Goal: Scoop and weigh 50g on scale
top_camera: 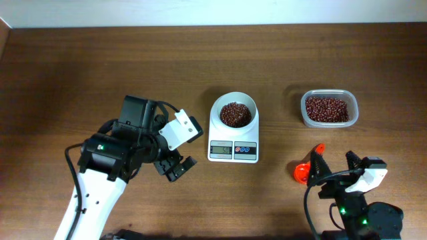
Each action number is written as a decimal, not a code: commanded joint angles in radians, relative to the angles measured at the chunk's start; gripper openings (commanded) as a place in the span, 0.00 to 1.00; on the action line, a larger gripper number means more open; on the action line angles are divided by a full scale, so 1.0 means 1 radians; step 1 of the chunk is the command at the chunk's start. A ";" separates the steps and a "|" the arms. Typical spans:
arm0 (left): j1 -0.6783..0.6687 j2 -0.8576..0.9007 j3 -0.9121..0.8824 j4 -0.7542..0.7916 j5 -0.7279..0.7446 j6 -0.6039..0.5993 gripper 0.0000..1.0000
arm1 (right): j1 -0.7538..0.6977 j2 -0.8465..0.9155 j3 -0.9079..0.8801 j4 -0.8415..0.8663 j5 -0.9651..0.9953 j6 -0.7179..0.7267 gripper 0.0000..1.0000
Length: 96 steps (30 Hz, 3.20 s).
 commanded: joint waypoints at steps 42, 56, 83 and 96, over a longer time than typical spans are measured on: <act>0.004 -0.004 0.014 0.001 0.018 0.016 0.99 | -0.002 -0.030 -0.352 0.589 -0.011 -0.101 0.99; 0.004 -0.004 0.014 0.001 0.018 0.016 0.99 | -0.012 -0.030 -0.352 0.411 0.075 -0.233 0.99; 0.004 -0.004 0.014 0.001 0.018 0.016 0.99 | -0.044 -0.030 -0.352 0.403 0.105 -0.374 0.99; 0.004 -0.004 0.014 0.001 0.018 0.016 0.99 | -0.043 -0.030 -0.352 0.404 0.105 -0.373 0.99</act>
